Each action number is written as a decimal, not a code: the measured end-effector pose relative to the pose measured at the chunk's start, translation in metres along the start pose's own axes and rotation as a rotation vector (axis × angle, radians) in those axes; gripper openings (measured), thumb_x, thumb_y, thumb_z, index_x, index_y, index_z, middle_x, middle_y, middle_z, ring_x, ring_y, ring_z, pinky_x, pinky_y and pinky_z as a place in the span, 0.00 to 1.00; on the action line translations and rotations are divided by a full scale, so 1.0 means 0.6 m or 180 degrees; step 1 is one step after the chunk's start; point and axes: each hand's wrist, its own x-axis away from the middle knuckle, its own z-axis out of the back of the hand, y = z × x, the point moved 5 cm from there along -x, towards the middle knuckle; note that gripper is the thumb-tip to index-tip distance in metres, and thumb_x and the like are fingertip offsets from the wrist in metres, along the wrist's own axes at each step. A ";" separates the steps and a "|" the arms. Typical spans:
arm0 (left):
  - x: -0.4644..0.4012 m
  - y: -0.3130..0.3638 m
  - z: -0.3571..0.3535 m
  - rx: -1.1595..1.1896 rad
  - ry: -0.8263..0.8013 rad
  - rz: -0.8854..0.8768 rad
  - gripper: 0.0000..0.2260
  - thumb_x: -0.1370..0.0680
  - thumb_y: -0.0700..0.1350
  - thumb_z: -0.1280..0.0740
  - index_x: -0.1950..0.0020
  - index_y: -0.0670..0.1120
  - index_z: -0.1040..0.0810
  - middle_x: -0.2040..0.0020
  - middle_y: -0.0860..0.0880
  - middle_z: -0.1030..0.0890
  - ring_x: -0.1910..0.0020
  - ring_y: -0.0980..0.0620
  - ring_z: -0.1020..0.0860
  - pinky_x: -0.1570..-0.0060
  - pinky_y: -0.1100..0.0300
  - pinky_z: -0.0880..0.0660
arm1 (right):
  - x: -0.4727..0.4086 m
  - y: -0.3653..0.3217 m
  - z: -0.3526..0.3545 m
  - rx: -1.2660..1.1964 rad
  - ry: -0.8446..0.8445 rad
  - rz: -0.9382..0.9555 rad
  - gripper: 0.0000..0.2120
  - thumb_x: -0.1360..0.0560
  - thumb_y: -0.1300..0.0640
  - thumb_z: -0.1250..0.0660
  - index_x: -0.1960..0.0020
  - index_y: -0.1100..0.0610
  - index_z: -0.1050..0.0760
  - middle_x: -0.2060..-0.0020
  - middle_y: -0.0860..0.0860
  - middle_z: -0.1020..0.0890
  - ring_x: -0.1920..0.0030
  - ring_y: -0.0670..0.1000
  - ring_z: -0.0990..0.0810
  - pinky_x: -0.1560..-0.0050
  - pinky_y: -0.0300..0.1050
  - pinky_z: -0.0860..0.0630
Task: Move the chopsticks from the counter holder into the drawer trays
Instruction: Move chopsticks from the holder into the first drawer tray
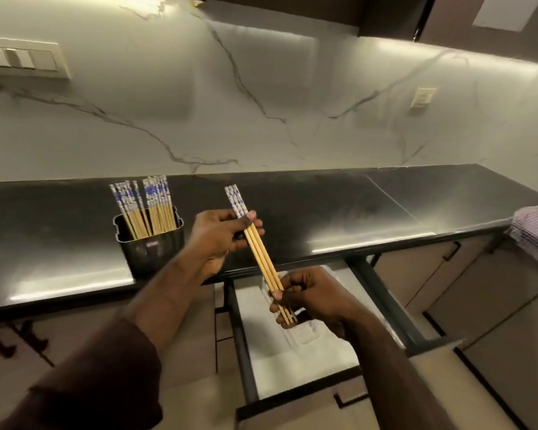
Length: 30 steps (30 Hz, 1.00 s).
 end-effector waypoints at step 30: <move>-0.186 -0.500 -0.085 -0.1705 0.0148 0.1554 0.08 0.26 0.45 0.26 0.55 0.40 0.16 0.60 0.43 0.14 0.63 0.47 0.16 0.65 0.59 0.19 | -0.148 0.339 0.212 0.0310 -0.0280 -0.2236 0.13 0.24 0.64 0.30 0.44 0.71 0.22 0.59 0.60 0.15 0.66 0.51 0.16 0.64 0.43 0.17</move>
